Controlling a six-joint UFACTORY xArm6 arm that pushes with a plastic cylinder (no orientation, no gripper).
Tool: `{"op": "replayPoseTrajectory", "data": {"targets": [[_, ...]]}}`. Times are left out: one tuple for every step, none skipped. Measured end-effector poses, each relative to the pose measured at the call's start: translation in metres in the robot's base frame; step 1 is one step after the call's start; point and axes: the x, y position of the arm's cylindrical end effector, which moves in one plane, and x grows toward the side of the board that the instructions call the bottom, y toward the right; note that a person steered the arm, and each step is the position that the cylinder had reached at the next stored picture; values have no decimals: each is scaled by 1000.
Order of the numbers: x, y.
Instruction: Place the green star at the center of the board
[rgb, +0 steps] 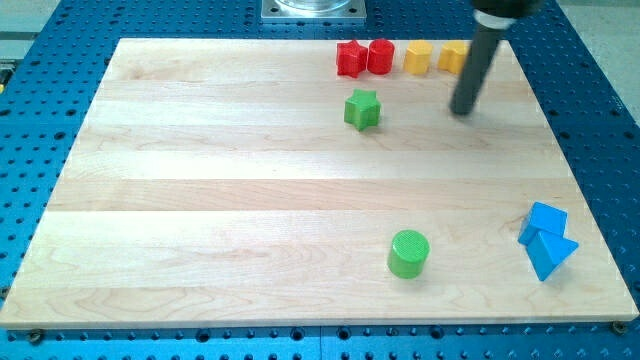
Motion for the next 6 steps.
{"op": "replayPoseTrajectory", "data": {"targets": [[15,-71],[40,-117],[-9,-111],[-1,-141],[79,-141],[98,-130]]}}
